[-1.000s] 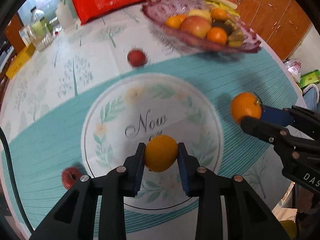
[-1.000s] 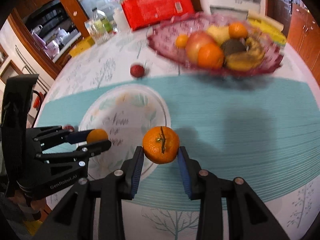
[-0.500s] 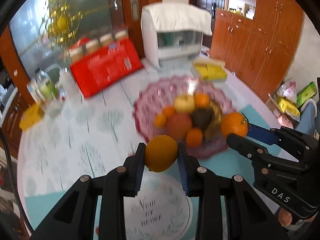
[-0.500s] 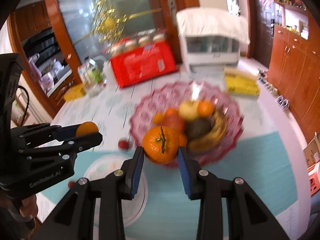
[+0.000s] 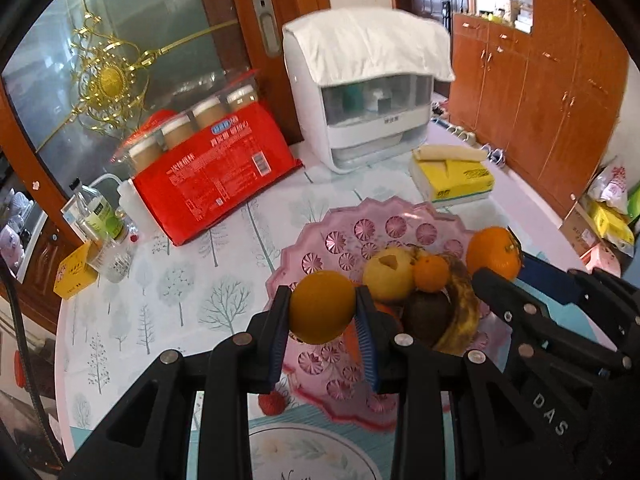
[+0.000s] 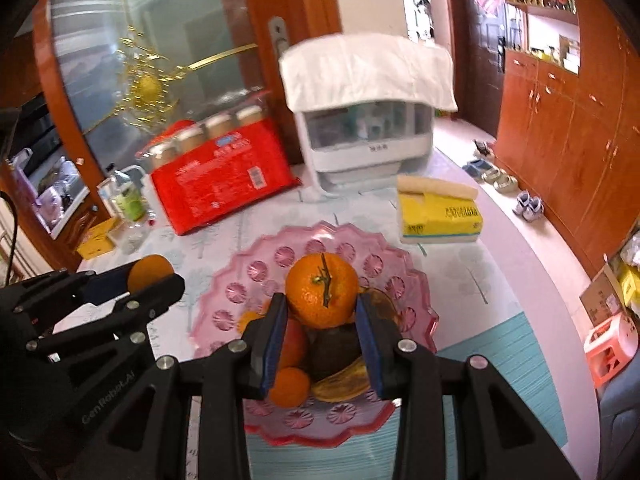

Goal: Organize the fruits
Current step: 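Carry both held mandarins in both tools over the pink bowl, then open both tools to drop the mandarins into the bowl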

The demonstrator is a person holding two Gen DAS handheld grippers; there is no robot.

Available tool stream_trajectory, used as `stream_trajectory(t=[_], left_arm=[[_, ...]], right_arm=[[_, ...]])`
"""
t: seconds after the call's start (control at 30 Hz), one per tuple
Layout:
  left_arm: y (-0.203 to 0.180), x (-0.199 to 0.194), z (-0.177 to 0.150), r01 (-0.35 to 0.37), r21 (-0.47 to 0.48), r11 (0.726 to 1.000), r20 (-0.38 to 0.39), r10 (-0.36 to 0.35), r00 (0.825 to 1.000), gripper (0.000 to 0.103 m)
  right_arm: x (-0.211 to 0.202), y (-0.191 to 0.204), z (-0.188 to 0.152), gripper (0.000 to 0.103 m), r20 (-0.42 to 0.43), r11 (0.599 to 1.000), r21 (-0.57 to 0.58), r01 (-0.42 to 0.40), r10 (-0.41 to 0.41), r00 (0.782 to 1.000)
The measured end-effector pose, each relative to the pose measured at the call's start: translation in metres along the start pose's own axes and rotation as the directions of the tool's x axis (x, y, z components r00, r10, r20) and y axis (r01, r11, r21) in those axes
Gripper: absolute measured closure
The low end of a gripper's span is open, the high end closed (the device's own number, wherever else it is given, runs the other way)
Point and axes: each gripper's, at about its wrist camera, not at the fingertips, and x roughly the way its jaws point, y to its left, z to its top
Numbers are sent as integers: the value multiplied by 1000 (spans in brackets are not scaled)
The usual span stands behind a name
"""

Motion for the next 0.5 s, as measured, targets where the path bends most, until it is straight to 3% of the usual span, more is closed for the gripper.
stream_trajectory(t=[0.5], left_arm=[[-18, 75, -10, -40, 38, 998, -135, 45, 990, 73]], right_arm=[[67, -21, -12, 66, -131, 999, -14, 34, -35, 991]])
